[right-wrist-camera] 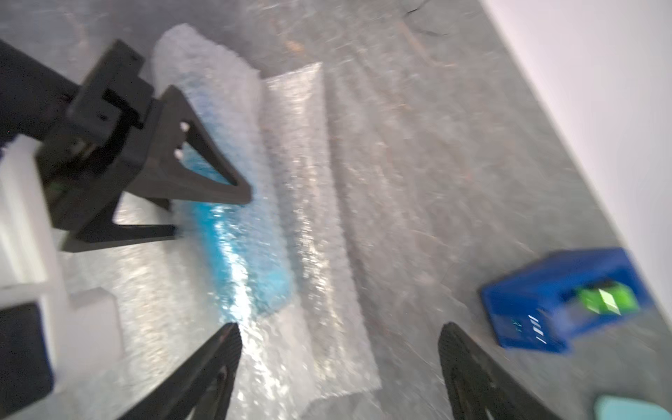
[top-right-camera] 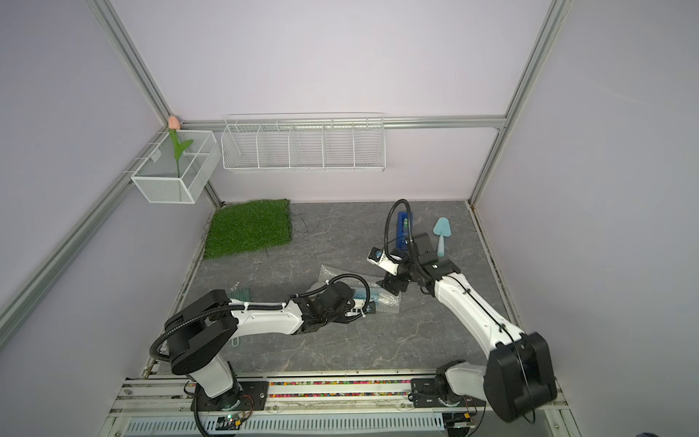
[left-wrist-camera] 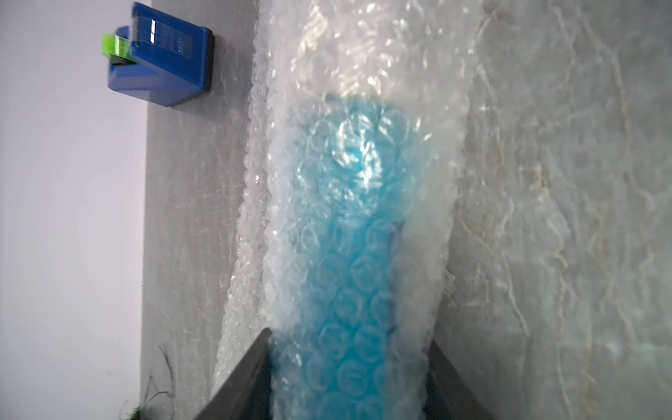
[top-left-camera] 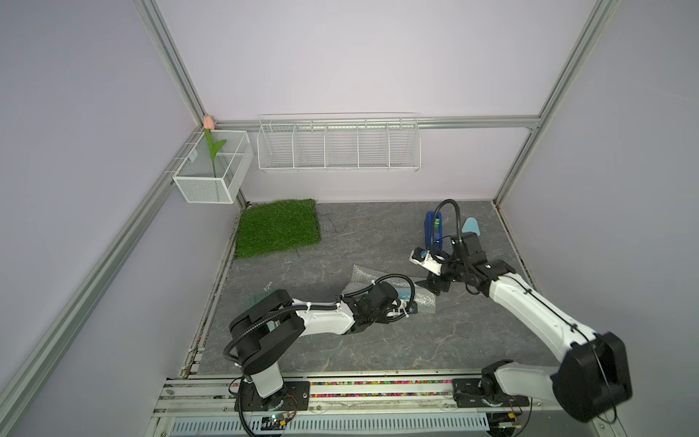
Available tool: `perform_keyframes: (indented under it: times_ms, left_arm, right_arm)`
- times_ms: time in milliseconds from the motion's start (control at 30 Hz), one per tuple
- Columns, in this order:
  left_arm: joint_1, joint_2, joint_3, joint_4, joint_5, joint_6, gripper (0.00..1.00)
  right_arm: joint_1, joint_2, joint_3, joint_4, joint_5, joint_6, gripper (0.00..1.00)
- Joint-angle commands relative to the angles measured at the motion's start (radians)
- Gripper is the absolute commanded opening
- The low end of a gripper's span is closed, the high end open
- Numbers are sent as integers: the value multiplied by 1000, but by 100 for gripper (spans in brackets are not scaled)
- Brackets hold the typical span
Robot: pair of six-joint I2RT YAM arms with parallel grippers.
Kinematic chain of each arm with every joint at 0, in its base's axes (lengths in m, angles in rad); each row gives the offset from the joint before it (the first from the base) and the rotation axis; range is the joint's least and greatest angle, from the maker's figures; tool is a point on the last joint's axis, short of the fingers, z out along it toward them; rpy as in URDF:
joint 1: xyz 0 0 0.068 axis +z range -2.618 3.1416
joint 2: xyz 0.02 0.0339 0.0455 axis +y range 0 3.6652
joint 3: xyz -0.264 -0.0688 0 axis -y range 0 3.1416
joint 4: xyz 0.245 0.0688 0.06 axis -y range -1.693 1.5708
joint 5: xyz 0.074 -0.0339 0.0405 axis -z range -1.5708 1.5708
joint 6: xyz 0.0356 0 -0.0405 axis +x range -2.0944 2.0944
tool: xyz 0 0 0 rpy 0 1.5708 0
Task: Wrap wine bottles in bubble wrap
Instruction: Wrap the wine bottle in bubble wrap.
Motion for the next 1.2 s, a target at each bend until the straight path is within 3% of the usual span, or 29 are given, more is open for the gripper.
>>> perform_keyframes:
  times_ms: [0, 200, 367, 500, 633, 900, 1067, 1167]
  left_arm:
    - [61, 20, 89, -392, 223, -122, 47]
    - [131, 117, 313, -714, 378, -120, 48]
    - [174, 245, 527, -964, 499, -112, 50]
    - [213, 374, 697, -1155, 601, -88, 50]
    - [261, 521, 867, -1348, 701, -61, 49]
    - [270, 617, 940, -1405, 716, -18, 49]
    - [275, 637, 943, -1404, 712, -17, 50]
    - [278, 640, 943, -1401, 703, -20, 50]
  right_arm:
    - [-13, -167, -137, 166, 126, 35, 88]
    - [59, -455, -311, 146, 67, -162, 88]
    - [233, -491, -323, 20, 95, -243, 88]
    - [386, -431, -366, 49, 179, -278, 88]
    - [452, -324, -409, 201, 269, -304, 88]
    - [444, -16, -403, 532, 370, -377, 88]
    - [431, 125, -362, 595, 362, -385, 88]
    - [417, 172, -339, 563, 340, -386, 94]
